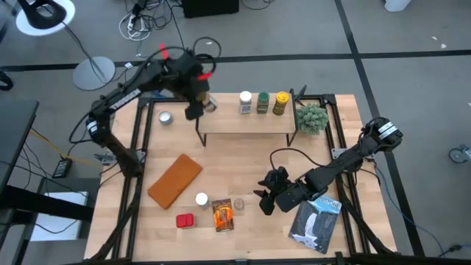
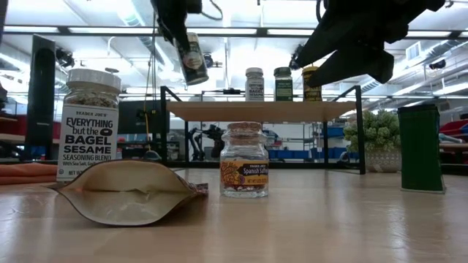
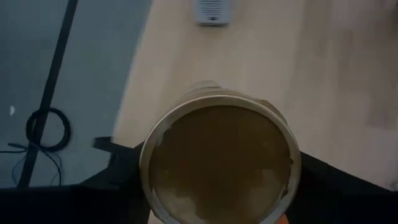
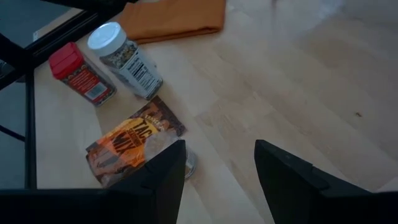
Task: Shelf spices
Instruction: Put the brown seasoning bottle on the shelf
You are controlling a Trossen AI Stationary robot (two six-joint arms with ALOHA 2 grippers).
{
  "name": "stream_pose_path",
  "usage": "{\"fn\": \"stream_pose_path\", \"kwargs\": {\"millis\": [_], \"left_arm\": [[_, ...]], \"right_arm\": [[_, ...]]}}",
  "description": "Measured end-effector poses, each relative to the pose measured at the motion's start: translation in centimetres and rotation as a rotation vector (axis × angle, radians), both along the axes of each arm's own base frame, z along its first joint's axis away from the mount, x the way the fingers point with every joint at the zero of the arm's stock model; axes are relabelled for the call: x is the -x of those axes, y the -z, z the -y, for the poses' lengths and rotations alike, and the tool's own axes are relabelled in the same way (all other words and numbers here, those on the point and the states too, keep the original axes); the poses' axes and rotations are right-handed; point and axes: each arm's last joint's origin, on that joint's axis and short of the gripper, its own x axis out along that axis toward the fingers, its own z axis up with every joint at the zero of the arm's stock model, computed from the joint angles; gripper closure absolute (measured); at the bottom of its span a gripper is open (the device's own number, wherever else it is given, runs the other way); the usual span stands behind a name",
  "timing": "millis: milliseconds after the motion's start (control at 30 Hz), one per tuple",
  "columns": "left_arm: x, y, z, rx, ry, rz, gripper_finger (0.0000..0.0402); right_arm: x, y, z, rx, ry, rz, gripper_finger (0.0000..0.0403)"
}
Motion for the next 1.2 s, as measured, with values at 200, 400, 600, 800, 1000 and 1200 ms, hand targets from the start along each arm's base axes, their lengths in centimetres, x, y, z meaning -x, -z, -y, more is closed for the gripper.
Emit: {"fn": "stream_pose_path", "kwargs": {"millis": [200,400,600,800,1000,1200], "left_arm": [[-1.3,0.1,-3.9,0.012,0.033,-0.043,0.0133],[-3.0,1.0,-6.8,0.067,0.050,-0.130,0.0133],[-2.3,0.5,-7.9,0.078,0.041,-0.114,0.0133],[-2.1,0.7,-7.8,0.134,0.035,-0.104,0.0133],[-2.3,1.6,-8.0,0.162,0.039,-0.119,0.0133],[-2.6,3.3,-8.2,0.196,0.037,-0.160,0.0133]], "right_arm": [[-0.2,0.0,0.4,-0.002,0.016,0.002,0.0211],[-0.4,-0.4,0.0,-0.038,0.009,0.049,0.0211],[-0.5,-0.8,-0.7,-0.074,-0.006,0.107,0.0211],[-0.5,-0.9,-0.9,-0.082,-0.013,0.118,0.0211],[-0.6,-1.0,-0.8,-0.084,-0.009,0.125,0.0211],[-0.8,-1.0,-0.4,-0.083,0.004,0.125,0.0211]]}}
